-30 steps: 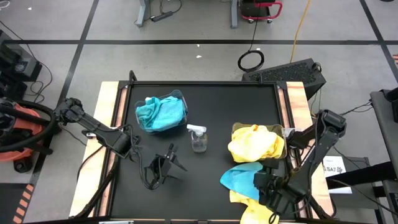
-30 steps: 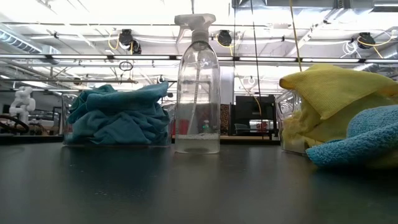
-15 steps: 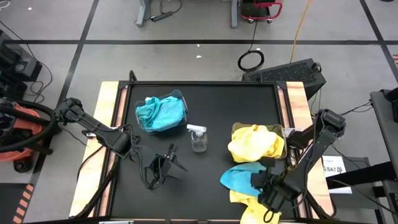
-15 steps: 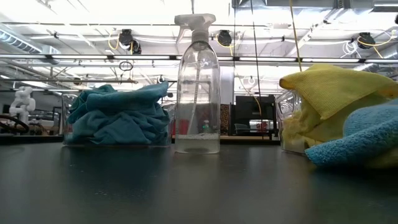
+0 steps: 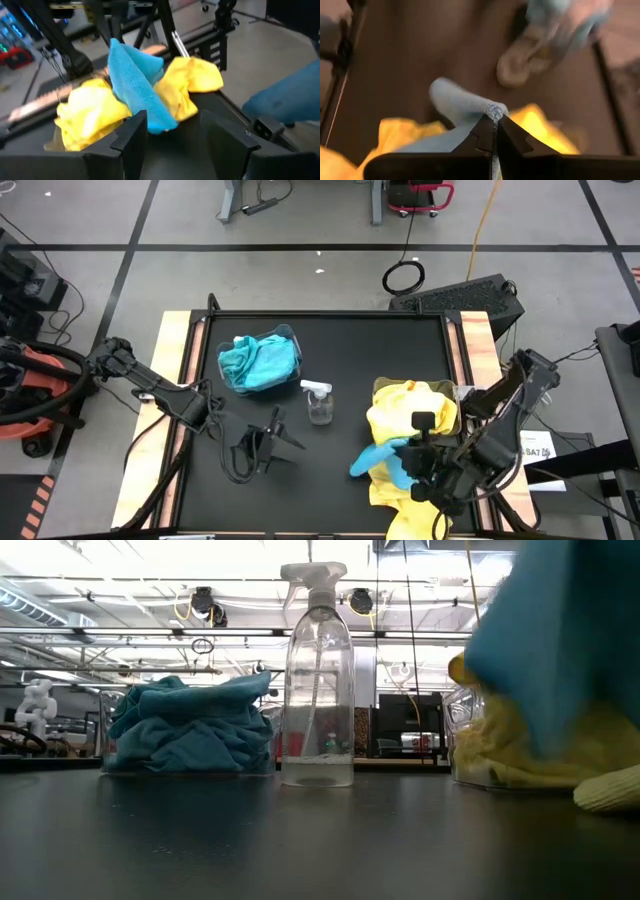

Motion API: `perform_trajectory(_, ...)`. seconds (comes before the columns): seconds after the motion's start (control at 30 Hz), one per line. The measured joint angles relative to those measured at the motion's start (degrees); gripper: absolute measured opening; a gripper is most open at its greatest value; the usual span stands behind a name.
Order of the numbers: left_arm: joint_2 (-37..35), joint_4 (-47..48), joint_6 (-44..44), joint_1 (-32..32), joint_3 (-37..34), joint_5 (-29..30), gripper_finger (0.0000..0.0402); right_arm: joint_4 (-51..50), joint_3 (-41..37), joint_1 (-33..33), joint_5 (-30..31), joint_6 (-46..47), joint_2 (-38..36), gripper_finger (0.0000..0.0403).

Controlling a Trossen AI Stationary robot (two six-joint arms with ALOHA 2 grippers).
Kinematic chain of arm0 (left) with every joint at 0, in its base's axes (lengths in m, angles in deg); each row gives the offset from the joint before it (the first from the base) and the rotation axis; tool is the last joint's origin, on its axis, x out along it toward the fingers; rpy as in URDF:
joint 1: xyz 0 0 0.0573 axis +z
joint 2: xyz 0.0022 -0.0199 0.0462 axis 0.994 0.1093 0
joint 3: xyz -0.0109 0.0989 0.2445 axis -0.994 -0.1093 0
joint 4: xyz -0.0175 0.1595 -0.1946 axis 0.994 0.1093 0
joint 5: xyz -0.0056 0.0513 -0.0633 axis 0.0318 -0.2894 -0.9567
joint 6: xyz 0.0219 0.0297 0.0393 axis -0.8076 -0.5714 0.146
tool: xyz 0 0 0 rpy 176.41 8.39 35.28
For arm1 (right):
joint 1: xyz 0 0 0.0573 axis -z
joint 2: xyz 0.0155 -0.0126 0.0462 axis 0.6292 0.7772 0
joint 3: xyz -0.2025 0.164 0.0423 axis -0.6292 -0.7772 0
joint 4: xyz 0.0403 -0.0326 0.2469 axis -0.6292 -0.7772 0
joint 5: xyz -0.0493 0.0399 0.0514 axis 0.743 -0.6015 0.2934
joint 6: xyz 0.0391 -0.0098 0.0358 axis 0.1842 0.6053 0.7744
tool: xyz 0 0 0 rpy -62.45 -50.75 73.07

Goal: Sort microfiber towel by color & place in baskets
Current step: Put the blue microfiber towel into the top transparent bin

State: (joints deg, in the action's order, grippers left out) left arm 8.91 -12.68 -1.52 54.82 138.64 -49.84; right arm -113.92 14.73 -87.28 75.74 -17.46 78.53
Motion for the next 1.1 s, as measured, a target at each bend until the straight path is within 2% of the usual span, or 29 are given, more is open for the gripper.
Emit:
perform_trajectory(0.23, 0.0, -6.87, -5.85, 0.0, 0.0, 0.02, 0.0193, 4.7, 10.61, 3.84, 3.71, -19.19, 0.0, 0.0001)
perform_trajectory(0.37, 0.33, -11.1, -8.36, 0.34, 0.0, 0.07, 0.0217, 8.76, 14.56, 6.1, 3.12, -28.88, -0.01, 0.0001)
perform_trajectory(0.63, 2.42, -16.65, -8.67, 3.81, -0.02, 0.02, 0.0314, 20.34, 17.13, 11.69, -5.17, -45.48, 0.0, 0.0)
perform_trajectory(0.83, 3.04, -19.45, -7.0, 8.13, -0.02, -1.29, 0.0333, 29.33, 17.13, 15.44, -15.64, -54.56, 0.0, 0.0)
perform_trajectory(0.9, 3.1, -19.51, -5.72, 9.61, -0.02, -3.88, 0.0334, 31.79, 17.13, 16.05, -18.21, -57.01, 0.0, 0.0)
perform_trajectory(1.0, 3.11, -20.49, -3.88, 11.7, -0.02, -11.66, 0.0334, 34.65, 17.13, 16.83, -21.26, -60.47, 0.0, 0.0)
perform_trajectory(1.1, 4.1, -22.88, -2.38, 13.18, -0.02, -16.63, 0.0334, 36.7, 17.13, 17.98, -23.12, -63.28, 0.0, 0.0)
